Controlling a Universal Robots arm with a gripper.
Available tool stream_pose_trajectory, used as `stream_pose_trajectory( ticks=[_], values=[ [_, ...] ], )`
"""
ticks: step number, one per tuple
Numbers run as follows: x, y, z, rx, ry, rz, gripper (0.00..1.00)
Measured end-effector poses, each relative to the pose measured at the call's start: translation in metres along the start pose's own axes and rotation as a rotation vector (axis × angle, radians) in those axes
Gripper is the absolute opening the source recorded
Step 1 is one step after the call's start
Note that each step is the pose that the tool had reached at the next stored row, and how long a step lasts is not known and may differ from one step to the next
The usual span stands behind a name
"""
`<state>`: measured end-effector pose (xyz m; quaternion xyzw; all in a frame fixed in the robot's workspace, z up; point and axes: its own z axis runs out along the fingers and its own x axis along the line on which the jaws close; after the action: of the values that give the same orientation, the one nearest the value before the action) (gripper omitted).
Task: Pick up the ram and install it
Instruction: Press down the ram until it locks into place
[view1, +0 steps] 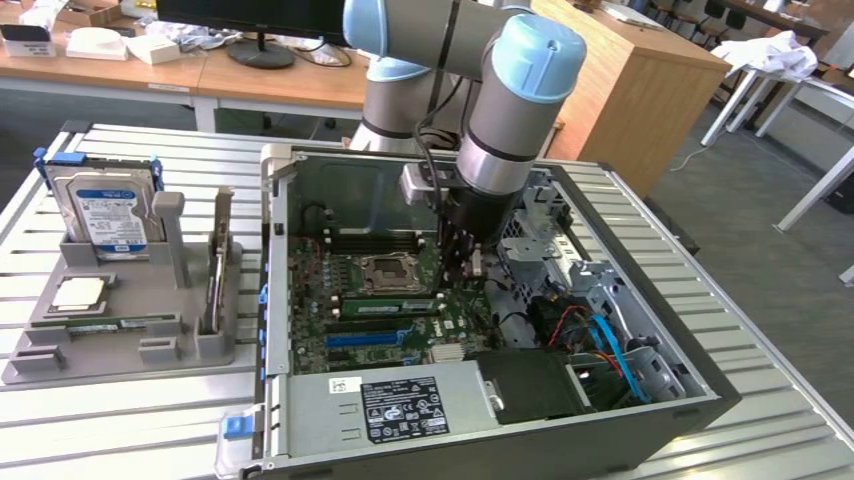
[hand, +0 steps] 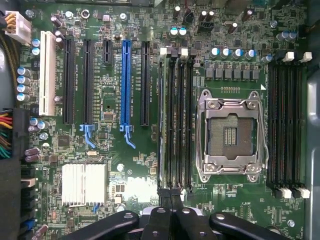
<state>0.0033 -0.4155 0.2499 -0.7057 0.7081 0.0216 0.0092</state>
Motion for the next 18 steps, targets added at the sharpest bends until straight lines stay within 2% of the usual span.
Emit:
stream_pose_trajectory(
  ticks=[4,12,18],
  values=[
    [0.000,0.0084,0.0001,-0.0002,0.0004,0.000,0.10],
    [0.000,0.0373,0.0010,-0.0001,0.0001,0.000,0.10],
    [0.000,0.0556,0.0019,0.0000,0.0001,0.000,0.10]
  ],
)
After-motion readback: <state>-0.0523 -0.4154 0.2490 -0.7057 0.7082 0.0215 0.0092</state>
